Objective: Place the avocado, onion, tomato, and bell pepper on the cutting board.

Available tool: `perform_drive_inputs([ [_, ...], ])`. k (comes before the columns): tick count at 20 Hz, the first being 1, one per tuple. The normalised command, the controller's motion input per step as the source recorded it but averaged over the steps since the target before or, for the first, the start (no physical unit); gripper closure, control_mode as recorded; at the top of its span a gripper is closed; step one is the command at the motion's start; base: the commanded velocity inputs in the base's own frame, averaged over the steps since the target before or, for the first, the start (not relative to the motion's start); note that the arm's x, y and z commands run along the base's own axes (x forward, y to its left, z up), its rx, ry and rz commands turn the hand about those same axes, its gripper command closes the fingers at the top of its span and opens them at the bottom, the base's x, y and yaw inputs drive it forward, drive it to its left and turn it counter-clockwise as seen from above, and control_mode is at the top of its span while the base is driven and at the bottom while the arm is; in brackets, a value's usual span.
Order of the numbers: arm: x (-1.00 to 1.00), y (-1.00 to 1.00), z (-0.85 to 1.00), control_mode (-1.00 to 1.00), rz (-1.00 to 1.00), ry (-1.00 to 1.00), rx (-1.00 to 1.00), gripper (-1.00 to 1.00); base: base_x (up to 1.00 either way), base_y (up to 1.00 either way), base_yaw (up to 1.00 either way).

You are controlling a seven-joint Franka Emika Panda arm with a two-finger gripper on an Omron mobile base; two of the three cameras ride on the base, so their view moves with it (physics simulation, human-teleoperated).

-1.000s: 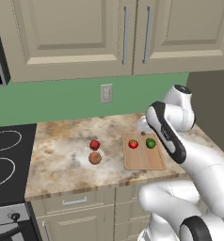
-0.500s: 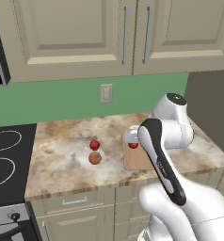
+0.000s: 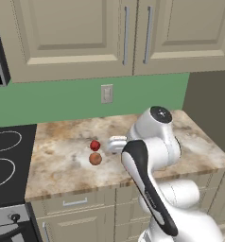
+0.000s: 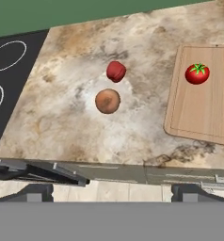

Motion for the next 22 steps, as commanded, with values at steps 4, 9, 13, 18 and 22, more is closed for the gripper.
perform_drive_inputs([
  [4,0.26,0.44,0.0,-1.0,0.0,0.01,0.0,-1.0,0.0,0.0,0.0],
  [9,0.45,0.33,0.0,-1.0,-0.01,0.07,0.0,-1.0,0.0,0.0,0.0],
  [13,0.51,0.15,0.0,-1.0,-0.05,0.09,-0.01,-1.0,0.0,0.0,0.0],
  [18,0.54,0.1,-0.1,-1.0,-0.02,0.07,-0.01,-1.0,0.0,0.0,0.0],
  [22,0.41,0.11,-0.24,-1.0,0.0,-0.01,-0.05,-1.0,0.0,0.0,0.0],
])
